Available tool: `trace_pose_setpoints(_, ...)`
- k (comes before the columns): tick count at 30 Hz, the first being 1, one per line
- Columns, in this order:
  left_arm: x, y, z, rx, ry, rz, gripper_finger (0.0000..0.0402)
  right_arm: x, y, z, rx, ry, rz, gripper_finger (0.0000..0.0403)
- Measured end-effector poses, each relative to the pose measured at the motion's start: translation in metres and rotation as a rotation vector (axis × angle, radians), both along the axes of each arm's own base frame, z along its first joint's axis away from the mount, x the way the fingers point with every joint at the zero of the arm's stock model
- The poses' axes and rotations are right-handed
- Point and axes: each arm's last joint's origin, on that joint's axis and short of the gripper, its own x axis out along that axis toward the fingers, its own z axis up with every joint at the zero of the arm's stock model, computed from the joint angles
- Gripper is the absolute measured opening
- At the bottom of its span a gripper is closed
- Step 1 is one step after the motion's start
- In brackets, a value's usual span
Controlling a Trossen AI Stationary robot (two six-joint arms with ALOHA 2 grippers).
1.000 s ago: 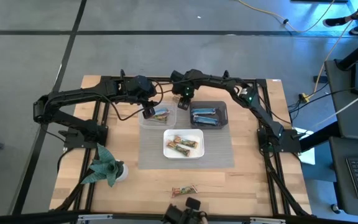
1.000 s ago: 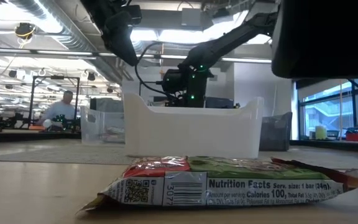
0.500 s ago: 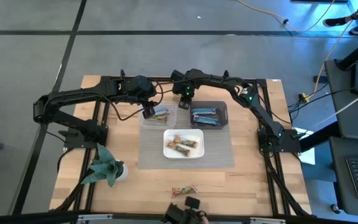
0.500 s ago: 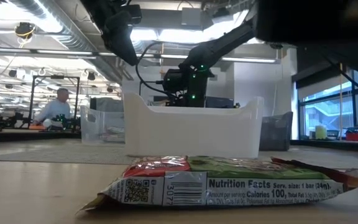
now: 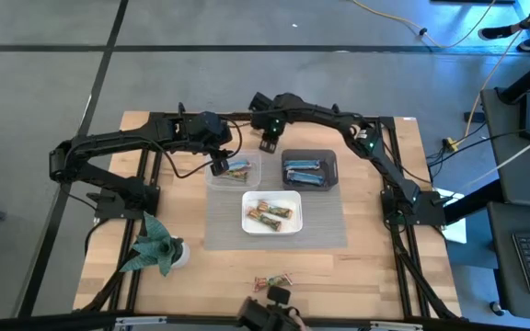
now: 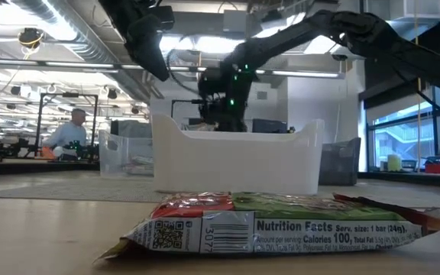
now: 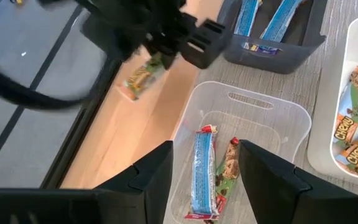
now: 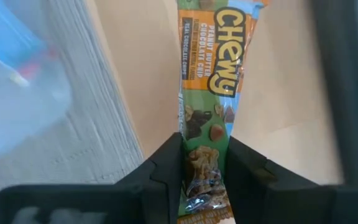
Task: Pick and place Granola Bars by type
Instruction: Put the yellow granola bar into the white bin
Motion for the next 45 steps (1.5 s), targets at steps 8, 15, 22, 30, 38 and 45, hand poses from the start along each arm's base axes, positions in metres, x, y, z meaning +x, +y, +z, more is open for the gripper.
trace_pose_setpoints(8, -0.001, 0.0, -0.001, -0.001, 0.01, -0.002, 0.0171, -0.008, 0.009, 0.068, -0.04, -0.08, -0.019, 0.0102)
trace_pose_setpoints(15, -0.001, 0.0, -0.001, 0.015, 0.024, -0.015, 0.017, -0.022, 0.043, 0.109, -0.047, -0.061, -0.054, 0.0102)
trace_pose_setpoints(22, -0.001, 0.0, -0.001, 0.012, 0.022, -0.011, 0.0173, -0.022, 0.108, 0.119, 0.029, 0.057, -0.023, 0.0102)
trace_pose_setpoints(30, -0.001, 0.0, -0.001, -0.067, -0.029, 0.09, 0.0171, -0.017, 0.201, 0.123, 0.045, 0.156, 0.145, 0.0102)
trace_pose_setpoints(38, -0.001, 0.0, -0.001, -0.177, -0.099, 0.238, 0.0171, -0.014, 0.278, 0.118, 0.036, 0.127, 0.273, 0.0102)
trace_pose_setpoints(45, 0.002, -0.008, -0.001, -0.233, -0.112, 0.202, 0.0171, -0.005, 0.309, 0.091, 0.004, 0.089, 0.341, 0.0103)
